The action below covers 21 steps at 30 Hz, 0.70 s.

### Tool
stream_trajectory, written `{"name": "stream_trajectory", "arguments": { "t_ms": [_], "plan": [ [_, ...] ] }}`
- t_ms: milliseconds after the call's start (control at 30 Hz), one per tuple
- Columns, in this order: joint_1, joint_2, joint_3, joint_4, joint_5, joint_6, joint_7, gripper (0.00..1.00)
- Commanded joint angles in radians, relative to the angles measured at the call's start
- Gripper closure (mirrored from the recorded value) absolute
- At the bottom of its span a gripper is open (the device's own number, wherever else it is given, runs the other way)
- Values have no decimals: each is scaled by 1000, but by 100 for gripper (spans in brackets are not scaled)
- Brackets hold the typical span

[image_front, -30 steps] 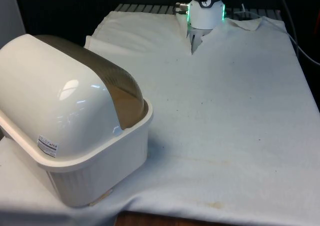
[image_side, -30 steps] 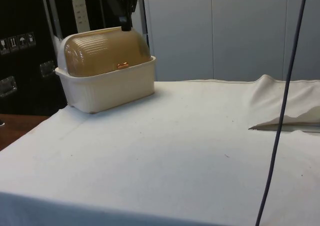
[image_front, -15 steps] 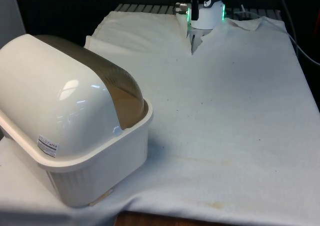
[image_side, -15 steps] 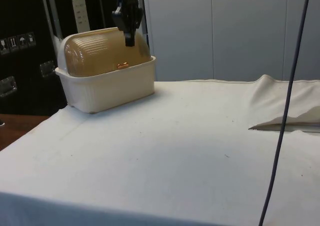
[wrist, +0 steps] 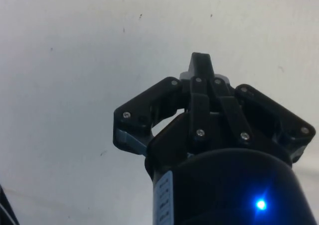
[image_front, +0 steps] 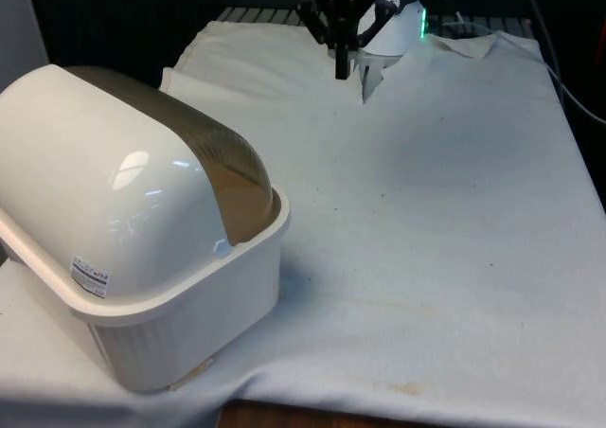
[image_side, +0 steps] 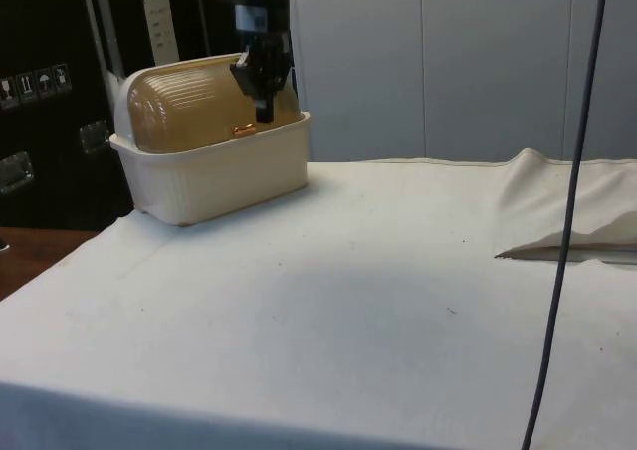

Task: Open the lid, then close it.

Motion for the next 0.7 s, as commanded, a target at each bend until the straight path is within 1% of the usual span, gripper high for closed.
{"name": "stream_trajectory", "arguments": {
  "t_ms": [0, 100, 133, 233, 400, 433, 467, 500, 667],
  "plan": [
    [-4, 7, 0, -4, 15, 22, -7, 100],
    [-5, 24, -7, -7, 15, 52, -5, 100],
    [-5, 24, -7, -7, 15, 52, -5, 100],
    [-8, 47, -14, -11, 15, 91, -1, 100],
    [-8, 74, -24, -16, 14, 146, 10, 100],
    [-9, 77, -26, -17, 12, 154, 13, 100],
    [-8, 78, -24, -11, 10, 136, 8, 100],
    [-9, 79, -27, -18, 11, 163, 15, 100],
    [-10, 94, -34, -26, 8, 208, 25, 100]
  ]
}}
